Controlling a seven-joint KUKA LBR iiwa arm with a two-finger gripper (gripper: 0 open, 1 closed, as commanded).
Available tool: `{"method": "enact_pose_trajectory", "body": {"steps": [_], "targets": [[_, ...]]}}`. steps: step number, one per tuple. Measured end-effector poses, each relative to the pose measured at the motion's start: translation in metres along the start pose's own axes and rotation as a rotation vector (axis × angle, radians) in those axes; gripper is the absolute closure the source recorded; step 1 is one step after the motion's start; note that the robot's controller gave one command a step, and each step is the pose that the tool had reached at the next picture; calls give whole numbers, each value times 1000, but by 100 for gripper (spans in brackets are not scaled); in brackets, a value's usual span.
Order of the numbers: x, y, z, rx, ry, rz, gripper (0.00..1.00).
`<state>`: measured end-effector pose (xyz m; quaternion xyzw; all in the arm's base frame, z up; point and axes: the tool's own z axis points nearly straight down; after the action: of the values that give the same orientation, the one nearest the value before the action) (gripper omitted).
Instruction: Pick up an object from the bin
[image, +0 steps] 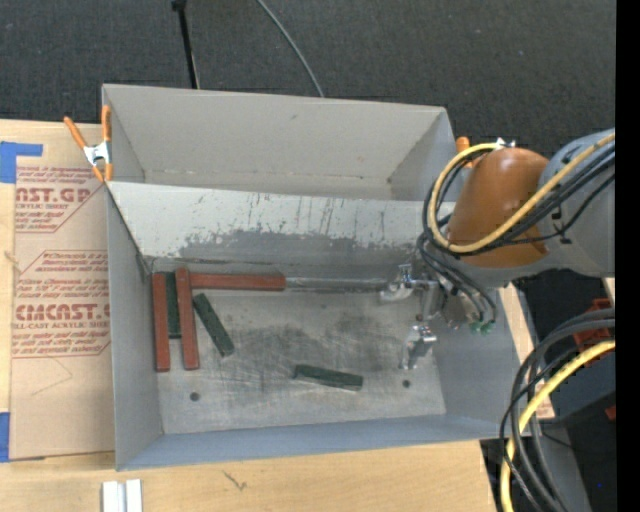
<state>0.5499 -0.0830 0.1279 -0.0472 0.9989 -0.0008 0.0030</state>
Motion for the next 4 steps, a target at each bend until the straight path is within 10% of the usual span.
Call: {"method": "enact_pose_trajectory", "body": {"steps": [2, 3, 4], "targets": [[17, 68, 6, -2, 6, -25, 0], [23, 92, 45, -2, 5, 140, 0], [18, 105, 50, 4, -18, 10, 100]]}}
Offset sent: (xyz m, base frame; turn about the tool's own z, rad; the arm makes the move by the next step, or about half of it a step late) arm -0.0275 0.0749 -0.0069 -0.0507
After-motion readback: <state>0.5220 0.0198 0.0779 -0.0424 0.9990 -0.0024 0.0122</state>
